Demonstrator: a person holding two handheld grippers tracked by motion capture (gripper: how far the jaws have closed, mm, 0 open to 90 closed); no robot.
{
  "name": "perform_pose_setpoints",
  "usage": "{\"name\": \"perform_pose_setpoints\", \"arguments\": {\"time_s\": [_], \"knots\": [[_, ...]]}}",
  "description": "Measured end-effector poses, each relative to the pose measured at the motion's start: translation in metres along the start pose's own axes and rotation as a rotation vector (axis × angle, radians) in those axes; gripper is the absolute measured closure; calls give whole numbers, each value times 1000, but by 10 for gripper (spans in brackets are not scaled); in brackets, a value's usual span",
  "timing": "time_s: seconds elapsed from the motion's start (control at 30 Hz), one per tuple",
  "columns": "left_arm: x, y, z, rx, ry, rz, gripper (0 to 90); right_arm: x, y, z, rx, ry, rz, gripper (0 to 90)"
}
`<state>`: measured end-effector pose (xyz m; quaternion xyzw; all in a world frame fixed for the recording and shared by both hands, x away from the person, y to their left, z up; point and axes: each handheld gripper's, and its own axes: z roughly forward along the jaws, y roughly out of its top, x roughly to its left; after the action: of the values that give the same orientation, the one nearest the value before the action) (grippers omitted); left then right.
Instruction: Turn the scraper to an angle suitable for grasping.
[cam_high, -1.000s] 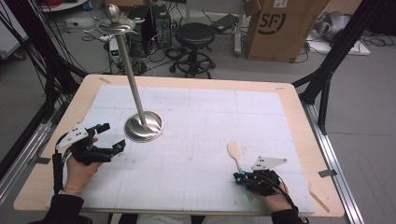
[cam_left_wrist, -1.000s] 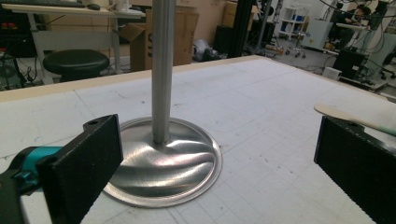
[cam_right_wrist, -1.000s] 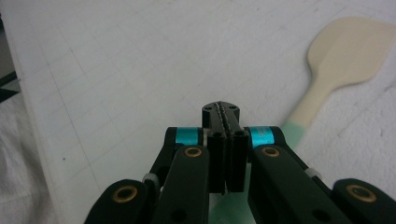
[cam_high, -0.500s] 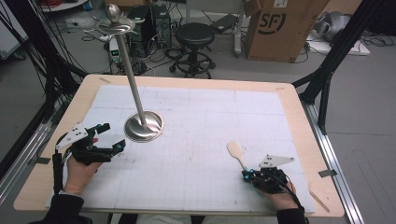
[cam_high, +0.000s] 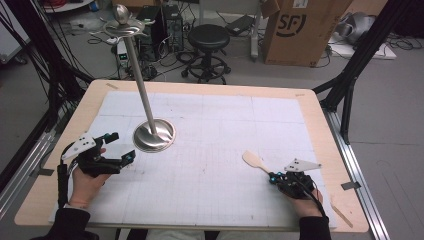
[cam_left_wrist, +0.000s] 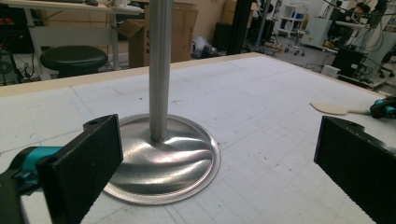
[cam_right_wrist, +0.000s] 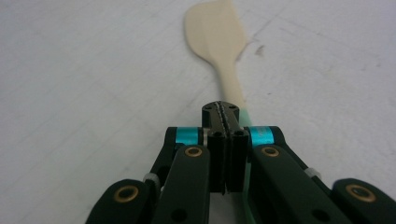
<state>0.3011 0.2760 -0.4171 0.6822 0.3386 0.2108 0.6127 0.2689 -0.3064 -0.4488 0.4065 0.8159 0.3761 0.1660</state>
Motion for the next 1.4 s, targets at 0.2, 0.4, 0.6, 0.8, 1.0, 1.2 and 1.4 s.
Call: {"name": "perform_pose_setpoints", "arguments": {"time_s": [0.2, 0.4, 0.6, 0.8, 1.0, 1.2, 1.4], "knots": [[0, 0, 1, 5, -3, 1, 17, -10, 2, 4, -17, -35, 9, 899], [0, -1, 2, 13, 1, 1, 17, -14, 7, 5, -58, -10, 67, 897], [0, -2, 4, 21, 2, 7, 17, -22, 25, 20, -67, -25, 112, 897], [0, -2, 4, 27, -1, 9, 17, -26, 33, 35, -51, -25, 124, 897], [-1, -3, 5, 35, -2, 13, 17, -27, 38, 43, -37, -22, 127, 897], [-1, -3, 5, 36, -11, 12, 17, -26, 50, 54, -16, -29, 127, 897], [-2, -4, 5, 40, -15, 17, 17, -23, 58, 62, 9, -27, 113, 899]]}}
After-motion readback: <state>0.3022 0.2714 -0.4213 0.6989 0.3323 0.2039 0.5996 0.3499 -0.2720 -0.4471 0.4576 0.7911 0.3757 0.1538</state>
